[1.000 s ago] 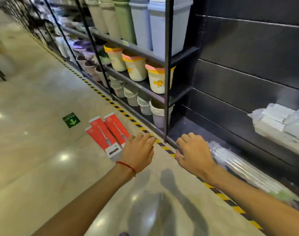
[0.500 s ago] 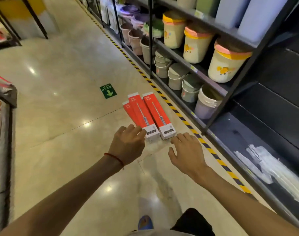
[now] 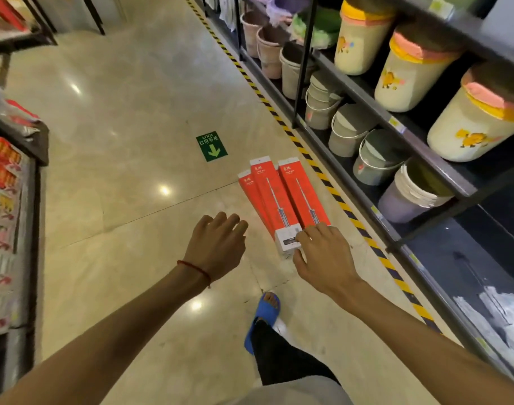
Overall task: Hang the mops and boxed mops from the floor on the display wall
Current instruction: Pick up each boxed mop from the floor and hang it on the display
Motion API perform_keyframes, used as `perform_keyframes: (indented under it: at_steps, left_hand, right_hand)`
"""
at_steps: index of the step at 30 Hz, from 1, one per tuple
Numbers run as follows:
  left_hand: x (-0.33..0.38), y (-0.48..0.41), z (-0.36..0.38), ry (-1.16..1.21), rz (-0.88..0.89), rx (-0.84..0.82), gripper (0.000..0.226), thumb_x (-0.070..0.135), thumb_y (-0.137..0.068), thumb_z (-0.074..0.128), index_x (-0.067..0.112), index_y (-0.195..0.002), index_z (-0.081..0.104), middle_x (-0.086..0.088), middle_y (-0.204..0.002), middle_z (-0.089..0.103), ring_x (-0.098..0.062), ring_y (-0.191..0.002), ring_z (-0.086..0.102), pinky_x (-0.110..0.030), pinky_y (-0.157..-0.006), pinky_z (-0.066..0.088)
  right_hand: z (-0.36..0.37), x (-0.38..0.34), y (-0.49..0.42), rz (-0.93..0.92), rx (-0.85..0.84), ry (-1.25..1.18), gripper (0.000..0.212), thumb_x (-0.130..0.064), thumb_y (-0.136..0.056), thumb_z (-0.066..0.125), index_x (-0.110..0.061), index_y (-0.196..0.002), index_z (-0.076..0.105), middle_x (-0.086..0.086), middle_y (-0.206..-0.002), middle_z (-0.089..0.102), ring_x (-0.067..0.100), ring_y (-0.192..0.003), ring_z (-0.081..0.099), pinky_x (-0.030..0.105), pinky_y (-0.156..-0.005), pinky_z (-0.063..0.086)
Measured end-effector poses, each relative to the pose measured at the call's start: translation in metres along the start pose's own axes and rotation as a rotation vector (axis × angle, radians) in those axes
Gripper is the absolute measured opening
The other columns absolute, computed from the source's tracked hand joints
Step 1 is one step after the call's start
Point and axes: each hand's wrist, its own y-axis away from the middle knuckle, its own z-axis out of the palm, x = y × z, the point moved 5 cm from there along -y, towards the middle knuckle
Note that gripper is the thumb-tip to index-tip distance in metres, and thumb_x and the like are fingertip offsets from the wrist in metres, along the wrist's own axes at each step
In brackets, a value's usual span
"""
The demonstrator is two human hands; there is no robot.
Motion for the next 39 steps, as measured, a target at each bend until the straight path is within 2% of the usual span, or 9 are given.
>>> perform_keyframes:
  at_steps: [7,11,16,18,22,26,31,36,39]
  left_hand:
    - [-0.060,-0.116,0.023,0.005,-0.005,-0.055,0.037,0.040,-0.099,0.055,0.015,-0.124,0.064,-0.003,-0.121,0.069,-0.026,-0.103,0.065,-0.042,-0.084,0.050]
    - [-0.084,-0.172,0.045,0.041,0.029,-0.092,0.037,0.041,-0.097,0.058,0.014,-0.120,0.067,-0.005,-0.116,0.071,-0.027,-0.100,0.066,-0.043,-0.080,0.052]
    - [-0.121,-0.265,0.078,0.118,0.100,-0.081,0.027,0.034,-0.089,0.067,0.013,-0.106,0.070,-0.004,-0.096,0.071,-0.028,-0.080,0.064,-0.040,-0.066,0.051]
    - [-0.139,-0.311,0.089,0.116,0.154,-0.059,0.026,0.034,-0.089,0.067,0.015,-0.106,0.069,-0.003,-0.095,0.071,-0.027,-0.080,0.065,-0.039,-0.067,0.052]
    - [-0.170,-0.398,0.109,0.145,0.246,-0.059,0.024,0.031,-0.088,0.068,0.015,-0.106,0.070,-0.002,-0.095,0.071,-0.028,-0.080,0.065,-0.038,-0.067,0.050]
    - [-0.190,-0.457,0.140,0.152,0.355,-0.104,0.029,0.032,-0.087,0.068,0.011,-0.107,0.070,-0.006,-0.095,0.071,-0.031,-0.079,0.065,-0.038,-0.065,0.051]
    - [-0.194,-0.500,0.189,0.126,0.478,-0.194,0.034,0.034,-0.087,0.069,0.009,-0.109,0.070,-0.009,-0.097,0.072,-0.032,-0.078,0.066,-0.039,-0.064,0.053]
    - [-0.186,-0.525,0.259,0.191,0.457,-0.265,0.036,0.036,-0.091,0.064,0.010,-0.114,0.068,-0.009,-0.103,0.072,-0.034,-0.086,0.065,-0.041,-0.069,0.053]
    - [-0.177,-0.539,0.315,0.242,0.371,-0.279,0.040,0.039,-0.094,0.058,0.011,-0.121,0.066,-0.008,-0.109,0.071,-0.034,-0.091,0.064,-0.041,-0.071,0.053]
  right_hand:
    - [0.027,0.031,-0.122,-0.018,-0.096,0.024,0.021,-0.028,-0.082,0.071,-0.012,-0.095,0.072,0.008,-0.092,0.071,0.030,-0.090,0.064,0.043,-0.080,0.053]
    - [0.038,0.056,-0.179,0.050,-0.113,0.018,0.024,-0.030,-0.087,0.069,-0.012,-0.102,0.072,0.008,-0.099,0.073,0.031,-0.094,0.065,0.042,-0.083,0.053]
    - [0.051,0.086,-0.269,0.238,-0.025,-0.074,0.022,-0.030,-0.089,0.062,-0.013,-0.096,0.074,0.006,-0.096,0.074,0.029,-0.089,0.064,0.040,-0.079,0.051]
    - [0.059,0.098,-0.311,0.275,-0.012,-0.065,0.030,-0.033,-0.090,0.053,-0.013,-0.098,0.074,0.006,-0.099,0.073,0.029,-0.092,0.064,0.040,-0.081,0.050]
    - [0.090,0.118,-0.373,0.290,-0.055,-0.008,0.031,-0.030,-0.094,0.048,-0.013,-0.100,0.073,0.007,-0.099,0.073,0.029,-0.093,0.063,0.040,-0.081,0.048]
    - [0.122,0.128,-0.413,0.336,-0.139,0.076,0.020,-0.027,-0.089,0.059,-0.013,-0.093,0.073,0.006,-0.089,0.070,0.030,-0.088,0.062,0.040,-0.078,0.049]
    - [0.174,0.141,-0.434,0.347,-0.194,0.028,0.029,-0.026,-0.090,0.046,-0.008,-0.088,0.069,0.010,-0.086,0.068,0.035,-0.086,0.061,0.046,-0.077,0.050]
    - [0.250,0.152,-0.438,0.350,-0.192,-0.109,0.012,-0.016,-0.082,0.059,-0.007,-0.082,0.066,0.012,-0.079,0.064,0.037,-0.078,0.058,0.044,-0.067,0.048]
    - [0.311,0.161,-0.438,0.313,-0.273,-0.107,0.016,-0.018,-0.077,0.064,-0.006,-0.087,0.069,0.013,-0.081,0.066,0.036,-0.080,0.059,0.041,-0.068,0.047]
